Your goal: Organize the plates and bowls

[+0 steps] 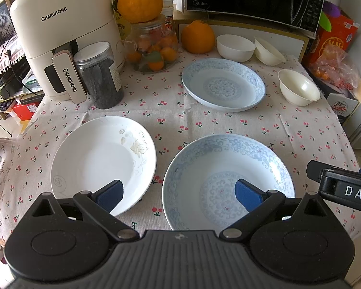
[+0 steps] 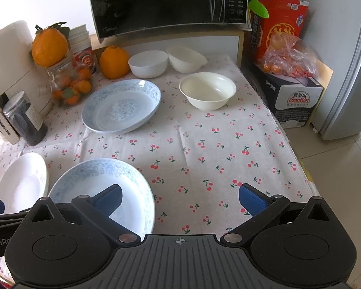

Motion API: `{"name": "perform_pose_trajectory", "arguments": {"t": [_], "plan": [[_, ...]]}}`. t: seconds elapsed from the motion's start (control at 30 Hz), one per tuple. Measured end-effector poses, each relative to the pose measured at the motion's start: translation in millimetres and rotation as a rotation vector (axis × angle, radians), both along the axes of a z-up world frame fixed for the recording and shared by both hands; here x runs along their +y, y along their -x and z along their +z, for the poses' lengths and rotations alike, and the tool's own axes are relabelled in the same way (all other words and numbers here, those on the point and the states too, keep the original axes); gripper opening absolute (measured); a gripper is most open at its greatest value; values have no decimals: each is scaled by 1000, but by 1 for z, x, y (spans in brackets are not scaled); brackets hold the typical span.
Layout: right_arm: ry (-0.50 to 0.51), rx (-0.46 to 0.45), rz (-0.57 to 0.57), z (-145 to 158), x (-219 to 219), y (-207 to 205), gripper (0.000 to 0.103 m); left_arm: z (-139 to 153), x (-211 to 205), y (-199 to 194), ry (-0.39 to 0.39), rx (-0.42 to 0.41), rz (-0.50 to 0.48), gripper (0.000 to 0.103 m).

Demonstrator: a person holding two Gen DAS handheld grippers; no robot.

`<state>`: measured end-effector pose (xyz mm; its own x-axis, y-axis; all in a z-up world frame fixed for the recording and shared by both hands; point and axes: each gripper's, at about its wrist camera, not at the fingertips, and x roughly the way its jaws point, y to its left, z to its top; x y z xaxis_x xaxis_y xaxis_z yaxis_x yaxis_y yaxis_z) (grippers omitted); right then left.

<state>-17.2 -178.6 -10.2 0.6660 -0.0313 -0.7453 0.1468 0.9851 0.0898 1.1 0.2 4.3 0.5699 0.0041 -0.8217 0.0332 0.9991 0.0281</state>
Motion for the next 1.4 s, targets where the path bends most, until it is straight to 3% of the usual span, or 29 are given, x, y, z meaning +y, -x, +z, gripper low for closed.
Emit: {"name": "perform_pose_trajectory", "arguments": {"t": [1.4], "plan": [[-8, 20, 1, -2, 1, -1, 103, -1, 0, 2, -1, -5, 0, 100]]}}
